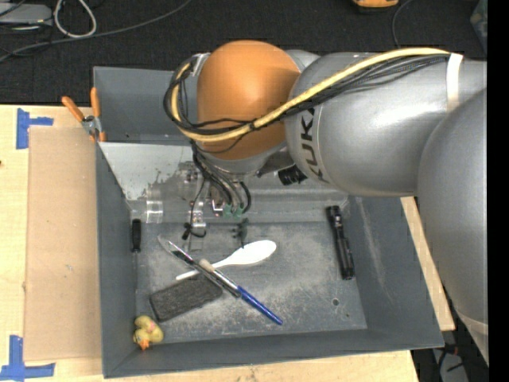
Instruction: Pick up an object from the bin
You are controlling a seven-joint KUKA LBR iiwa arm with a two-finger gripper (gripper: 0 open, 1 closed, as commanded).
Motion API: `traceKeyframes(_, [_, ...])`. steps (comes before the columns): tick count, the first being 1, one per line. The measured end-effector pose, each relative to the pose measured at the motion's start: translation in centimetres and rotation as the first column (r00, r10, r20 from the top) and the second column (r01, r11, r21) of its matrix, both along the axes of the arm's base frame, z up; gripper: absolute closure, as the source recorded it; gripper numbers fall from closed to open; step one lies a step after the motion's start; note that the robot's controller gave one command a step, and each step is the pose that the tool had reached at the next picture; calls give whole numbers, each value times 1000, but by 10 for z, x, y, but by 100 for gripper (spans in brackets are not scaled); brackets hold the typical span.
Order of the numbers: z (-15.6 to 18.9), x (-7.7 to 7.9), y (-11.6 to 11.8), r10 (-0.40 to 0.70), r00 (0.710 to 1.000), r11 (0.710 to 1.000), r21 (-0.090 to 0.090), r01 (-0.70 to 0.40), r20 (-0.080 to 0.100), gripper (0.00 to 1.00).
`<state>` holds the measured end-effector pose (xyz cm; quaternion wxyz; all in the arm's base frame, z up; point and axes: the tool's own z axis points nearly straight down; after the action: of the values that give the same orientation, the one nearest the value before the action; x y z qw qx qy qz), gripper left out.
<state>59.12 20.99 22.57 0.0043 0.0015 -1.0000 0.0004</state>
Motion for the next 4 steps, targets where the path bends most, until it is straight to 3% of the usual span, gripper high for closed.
traceKeyframes(1, [5, 2, -1, -5, 1000, 1000, 1, 5, 8, 0])
traceKeyframes(2, [-48, -17, -17, 148, 989, 989, 1, -148, 8, 0])
traceKeyframes(3, [-67, -48, -44, 250, 968, 968, 1, -250, 8, 0])
traceKeyframes(4, [-90, -60, -38, 431, 903, 903, 2, -431, 6, 0])
